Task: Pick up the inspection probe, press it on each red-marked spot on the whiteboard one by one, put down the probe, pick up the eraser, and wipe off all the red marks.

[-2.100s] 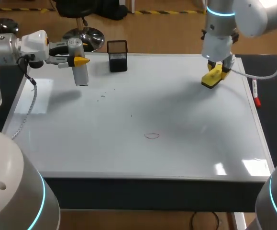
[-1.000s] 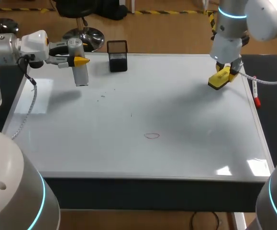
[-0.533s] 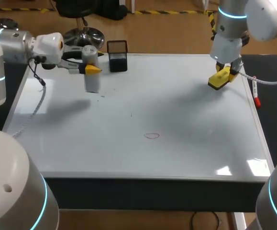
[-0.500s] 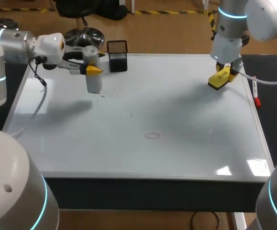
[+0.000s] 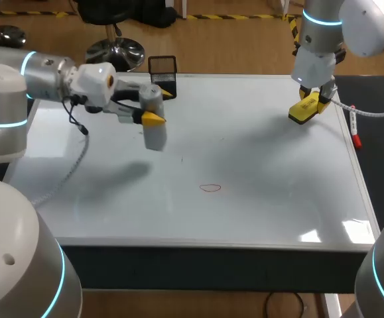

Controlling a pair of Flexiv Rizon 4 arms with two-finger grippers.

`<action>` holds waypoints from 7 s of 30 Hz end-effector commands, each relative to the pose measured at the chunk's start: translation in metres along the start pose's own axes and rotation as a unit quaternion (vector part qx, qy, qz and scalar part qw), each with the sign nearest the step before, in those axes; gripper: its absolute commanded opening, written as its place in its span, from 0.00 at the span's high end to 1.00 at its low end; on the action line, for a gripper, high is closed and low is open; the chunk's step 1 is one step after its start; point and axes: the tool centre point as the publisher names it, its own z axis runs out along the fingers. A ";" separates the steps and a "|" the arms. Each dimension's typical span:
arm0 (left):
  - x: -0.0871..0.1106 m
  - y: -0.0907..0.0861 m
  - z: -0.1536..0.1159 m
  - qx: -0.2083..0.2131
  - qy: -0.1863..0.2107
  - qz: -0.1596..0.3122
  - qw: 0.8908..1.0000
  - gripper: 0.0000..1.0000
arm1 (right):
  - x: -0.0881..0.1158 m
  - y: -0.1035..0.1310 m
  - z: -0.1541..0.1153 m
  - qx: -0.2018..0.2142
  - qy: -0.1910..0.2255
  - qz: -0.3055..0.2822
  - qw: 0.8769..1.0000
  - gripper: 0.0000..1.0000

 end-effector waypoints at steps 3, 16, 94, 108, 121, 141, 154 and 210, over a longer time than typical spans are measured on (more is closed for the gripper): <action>0.013 0.004 0.030 0.016 0.022 -0.010 1.000 1.00 | 0.000 -0.001 -0.001 0.001 0.001 -0.001 1.000 1.00; 0.030 0.028 0.085 0.031 0.055 -0.041 0.997 1.00 | 0.000 -0.001 -0.001 0.001 0.001 -0.001 1.000 1.00; -0.011 0.013 0.058 0.023 -0.006 -0.002 1.000 1.00 | 0.000 -0.001 -0.001 0.001 0.001 -0.001 1.000 1.00; -0.052 0.007 -0.022 0.022 -0.086 0.014 0.996 1.00 | 0.000 -0.001 -0.001 0.001 0.001 -0.001 1.000 1.00; -0.076 0.015 -0.094 0.016 -0.160 0.002 0.987 1.00 | 0.000 -0.001 -0.001 0.001 0.001 -0.001 1.000 1.00; -0.082 0.020 -0.125 0.022 -0.189 0.007 0.982 1.00 | 0.000 -0.001 -0.001 0.001 0.001 -0.001 1.000 1.00; -0.082 0.020 -0.125 0.022 -0.189 0.007 0.982 1.00 | -0.006 0.010 -0.002 0.012 0.006 -0.028 1.000 1.00; -0.082 0.020 -0.125 0.022 -0.189 0.007 0.982 1.00 | -0.018 0.381 0.013 -0.008 -0.034 -0.348 0.937 1.00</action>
